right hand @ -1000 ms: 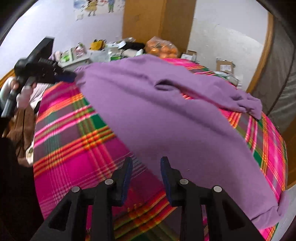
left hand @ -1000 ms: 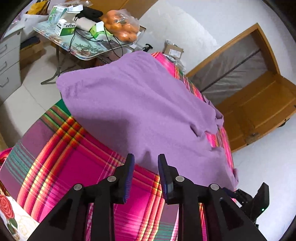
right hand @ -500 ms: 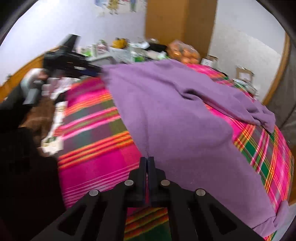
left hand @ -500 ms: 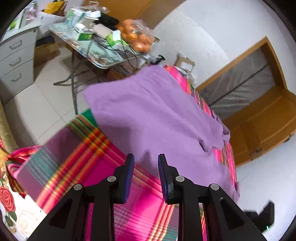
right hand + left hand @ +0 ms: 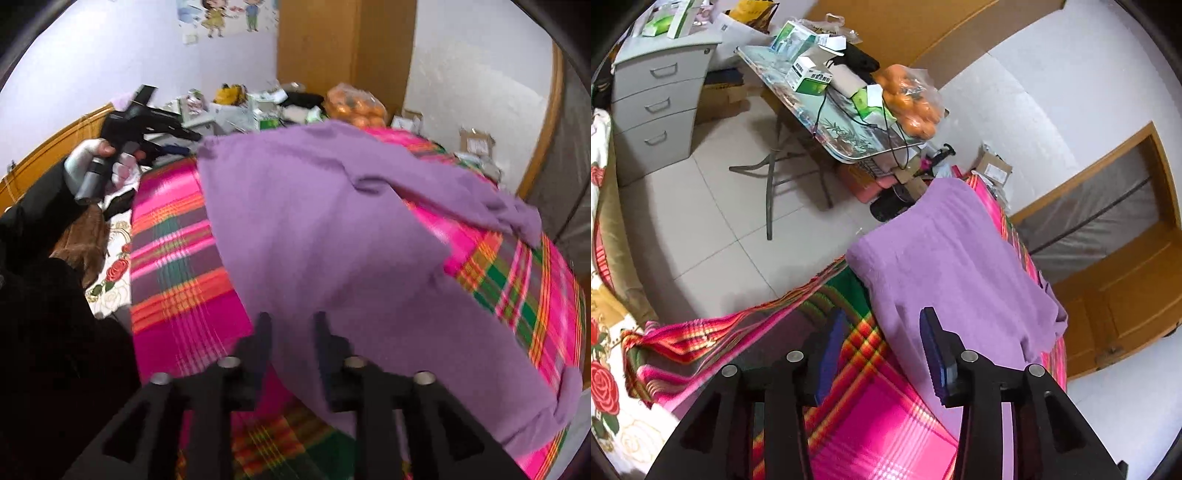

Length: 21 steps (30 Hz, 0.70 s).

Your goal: Fold clothes

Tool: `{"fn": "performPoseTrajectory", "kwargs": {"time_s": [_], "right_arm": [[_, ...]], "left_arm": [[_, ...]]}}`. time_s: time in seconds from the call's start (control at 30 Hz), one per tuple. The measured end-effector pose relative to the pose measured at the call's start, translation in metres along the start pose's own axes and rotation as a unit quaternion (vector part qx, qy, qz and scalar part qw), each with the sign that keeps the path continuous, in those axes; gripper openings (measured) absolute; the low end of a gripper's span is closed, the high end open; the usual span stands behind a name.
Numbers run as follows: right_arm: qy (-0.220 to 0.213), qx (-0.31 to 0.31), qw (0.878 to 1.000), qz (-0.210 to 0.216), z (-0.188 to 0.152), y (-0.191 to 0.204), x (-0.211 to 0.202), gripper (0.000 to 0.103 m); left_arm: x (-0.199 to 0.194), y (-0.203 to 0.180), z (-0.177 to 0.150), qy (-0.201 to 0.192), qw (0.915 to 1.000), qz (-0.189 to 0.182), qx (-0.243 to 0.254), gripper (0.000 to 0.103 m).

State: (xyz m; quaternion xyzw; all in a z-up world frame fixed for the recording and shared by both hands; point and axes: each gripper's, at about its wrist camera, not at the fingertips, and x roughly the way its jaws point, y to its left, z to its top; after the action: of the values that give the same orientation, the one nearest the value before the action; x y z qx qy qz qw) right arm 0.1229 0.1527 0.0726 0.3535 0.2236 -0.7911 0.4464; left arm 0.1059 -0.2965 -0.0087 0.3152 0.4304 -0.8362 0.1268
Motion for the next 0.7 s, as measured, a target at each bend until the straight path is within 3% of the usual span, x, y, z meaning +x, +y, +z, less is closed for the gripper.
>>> {"fn": "performPoseTrajectory", "kwargs": {"time_s": [0.27, 0.33, 0.37, 0.4, 0.43, 0.53, 0.7], "right_arm": [[0.027, -0.030, 0.999, 0.027, 0.010, 0.022, 0.046, 0.028], [0.031, -0.030, 0.999, 0.022, 0.008, 0.022, 0.051, 0.022], [0.029, -0.029, 0.999, 0.022, 0.008, 0.021, 0.052, 0.010], [0.028, -0.029, 0.999, 0.018, 0.009, 0.019, 0.052, 0.005], [0.028, -0.029, 0.999, 0.018, 0.009, 0.019, 0.053, 0.004], [0.031, -0.025, 0.999, 0.027, 0.011, 0.020, 0.052, 0.002], [-0.003, -0.024, 0.996, 0.089, 0.019, 0.025, 0.021, 0.002]], "left_arm": [[0.019, -0.005, 0.016, -0.016, 0.9999, -0.004, 0.004, 0.044], [0.021, -0.009, 0.017, -0.018, 0.9997, 0.000, 0.017, 0.044], [0.022, -0.011, 0.016, -0.019, 0.9995, 0.001, 0.024, 0.043], [0.024, -0.012, 0.016, -0.019, 0.9994, 0.003, 0.028, 0.033], [0.026, -0.012, 0.016, -0.015, 0.9994, 0.004, 0.030, 0.013], [0.027, -0.009, 0.016, -0.012, 0.9996, 0.000, 0.025, 0.008], [0.000, -0.015, 0.019, -0.036, 0.9985, -0.007, 0.041, 0.007]]}}
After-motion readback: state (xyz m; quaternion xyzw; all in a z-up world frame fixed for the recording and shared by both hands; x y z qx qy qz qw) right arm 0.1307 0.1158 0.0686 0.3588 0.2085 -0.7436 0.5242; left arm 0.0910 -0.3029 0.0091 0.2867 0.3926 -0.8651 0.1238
